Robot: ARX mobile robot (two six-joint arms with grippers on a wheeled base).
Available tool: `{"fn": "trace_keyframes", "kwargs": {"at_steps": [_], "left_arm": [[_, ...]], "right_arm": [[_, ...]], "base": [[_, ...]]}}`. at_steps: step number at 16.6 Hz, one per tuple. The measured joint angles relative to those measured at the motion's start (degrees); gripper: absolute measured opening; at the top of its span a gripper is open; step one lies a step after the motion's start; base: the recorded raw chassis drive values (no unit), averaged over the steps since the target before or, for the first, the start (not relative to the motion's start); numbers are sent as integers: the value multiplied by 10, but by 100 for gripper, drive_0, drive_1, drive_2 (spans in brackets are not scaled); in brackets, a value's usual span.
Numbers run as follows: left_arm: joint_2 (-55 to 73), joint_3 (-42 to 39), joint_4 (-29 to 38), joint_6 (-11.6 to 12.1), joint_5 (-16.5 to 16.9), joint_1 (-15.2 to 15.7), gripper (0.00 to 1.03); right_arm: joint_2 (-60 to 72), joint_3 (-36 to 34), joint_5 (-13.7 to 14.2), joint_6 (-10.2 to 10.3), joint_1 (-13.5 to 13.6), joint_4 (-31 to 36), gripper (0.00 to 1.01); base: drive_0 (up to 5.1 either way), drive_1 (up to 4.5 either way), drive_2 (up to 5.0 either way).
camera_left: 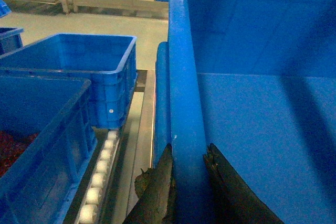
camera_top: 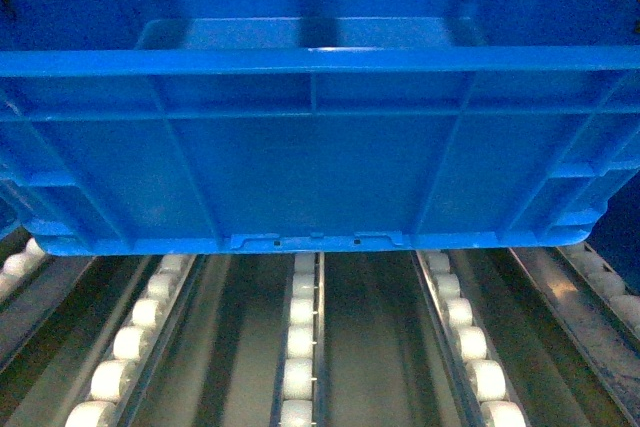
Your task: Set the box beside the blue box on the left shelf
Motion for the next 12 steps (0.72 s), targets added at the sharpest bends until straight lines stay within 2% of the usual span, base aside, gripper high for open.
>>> {"fn": "trace_keyframes", "kwargs": {"at_steps": [8,10,12], "left_arm": [[0,0,0,0,0,0,9],[-1,5,-26,5,-2,0,9],[-2,7,-42,12,-4,1,9]], "right_arm": [[0,0,0,0,0,0,10],[1,-9,16,-27,2,30,10],[1,-9,10,-28,2,1,10]], "base": [[0,0,0],[0,0,0],[0,0,0]]}}
